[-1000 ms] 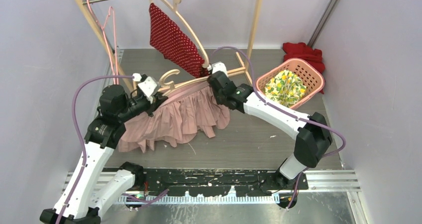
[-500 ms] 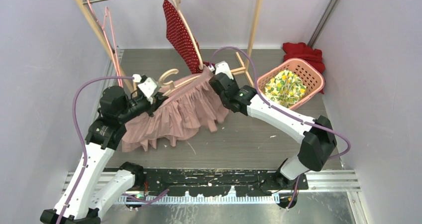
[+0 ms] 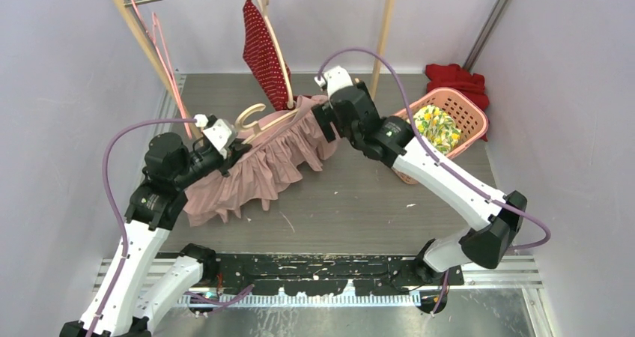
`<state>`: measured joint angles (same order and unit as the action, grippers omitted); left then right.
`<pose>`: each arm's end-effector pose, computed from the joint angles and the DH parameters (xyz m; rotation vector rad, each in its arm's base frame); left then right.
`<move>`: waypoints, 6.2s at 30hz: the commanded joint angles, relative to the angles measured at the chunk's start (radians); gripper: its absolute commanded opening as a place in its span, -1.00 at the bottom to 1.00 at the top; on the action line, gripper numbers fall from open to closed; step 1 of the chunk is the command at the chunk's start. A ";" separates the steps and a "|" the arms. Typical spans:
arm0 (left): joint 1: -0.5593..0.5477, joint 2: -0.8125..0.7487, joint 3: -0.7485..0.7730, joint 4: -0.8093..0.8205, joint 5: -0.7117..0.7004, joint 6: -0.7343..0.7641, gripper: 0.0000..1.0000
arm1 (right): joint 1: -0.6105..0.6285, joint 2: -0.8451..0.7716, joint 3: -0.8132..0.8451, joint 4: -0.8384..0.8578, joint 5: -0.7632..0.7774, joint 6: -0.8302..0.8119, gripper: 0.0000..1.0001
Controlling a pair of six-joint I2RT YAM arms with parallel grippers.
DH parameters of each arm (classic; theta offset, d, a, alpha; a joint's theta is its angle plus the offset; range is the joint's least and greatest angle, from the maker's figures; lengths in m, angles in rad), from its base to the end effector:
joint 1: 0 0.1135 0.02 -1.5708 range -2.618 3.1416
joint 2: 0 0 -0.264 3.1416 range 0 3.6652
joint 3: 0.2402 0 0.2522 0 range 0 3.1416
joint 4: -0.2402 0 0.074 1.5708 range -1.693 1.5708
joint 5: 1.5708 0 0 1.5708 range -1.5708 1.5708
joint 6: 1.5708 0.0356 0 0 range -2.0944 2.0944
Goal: Remove the skirt from the hanger
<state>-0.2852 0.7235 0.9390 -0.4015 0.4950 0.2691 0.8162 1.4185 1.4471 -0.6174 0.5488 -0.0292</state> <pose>0.1412 -0.0590 0.3798 0.8163 1.5537 -0.4455 0.2258 0.2130 0.3835 -0.5577 1.9896 -0.1123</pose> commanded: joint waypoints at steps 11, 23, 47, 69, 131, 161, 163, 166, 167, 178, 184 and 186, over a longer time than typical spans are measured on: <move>0.004 -0.033 0.001 0.103 0.032 -0.015 -1.00 | 0.006 0.190 0.439 -0.039 -0.296 0.065 0.66; 0.004 -0.033 -0.007 0.108 0.034 -0.014 -1.00 | 0.006 0.189 0.422 -0.042 -0.331 0.108 0.62; 0.004 -0.037 -0.017 0.094 0.025 -0.018 -1.00 | 0.021 0.185 0.499 -0.051 -0.346 0.159 0.53; 0.003 -0.048 -0.025 0.090 0.020 -0.007 -1.00 | 0.020 0.220 0.368 -0.086 -0.322 0.212 0.03; -0.027 0.037 0.080 0.469 -0.017 -0.352 -1.00 | 0.112 -0.003 -0.080 0.050 -0.139 0.497 -0.97; -0.028 -0.229 -0.004 -0.039 -0.060 -0.147 -1.00 | -0.251 0.052 0.805 0.479 0.513 -0.367 -0.97; -0.028 -0.227 -0.013 -0.034 -0.062 -0.141 -1.00 | -0.250 0.074 0.873 0.502 0.500 -0.377 -0.97; -0.028 -0.222 -0.020 -0.023 -0.064 -0.134 -1.00 | -0.250 0.102 0.978 0.494 0.473 -0.365 -0.97; -0.028 -0.220 -0.022 -0.019 -0.065 -0.131 -1.00 | -0.250 0.106 0.992 0.498 0.461 -0.364 -0.97; -0.031 -0.198 -0.032 0.016 -0.068 -0.116 -1.00 | -0.251 0.044 1.025 0.632 0.370 -0.273 -0.97; -0.037 -0.197 -0.031 0.009 -0.078 -0.101 -1.00 | -0.250 -0.022 0.973 0.731 0.279 -0.256 -0.97; -0.039 -0.199 -0.034 0.008 -0.078 -0.099 -1.00 | -0.250 -0.069 0.909 0.809 0.248 -0.240 -0.97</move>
<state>-0.3172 0.5262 0.9001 -0.4614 0.4191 0.1482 0.5674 1.4414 2.4142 -0.0048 0.9138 -0.3122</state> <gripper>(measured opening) 0.056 0.042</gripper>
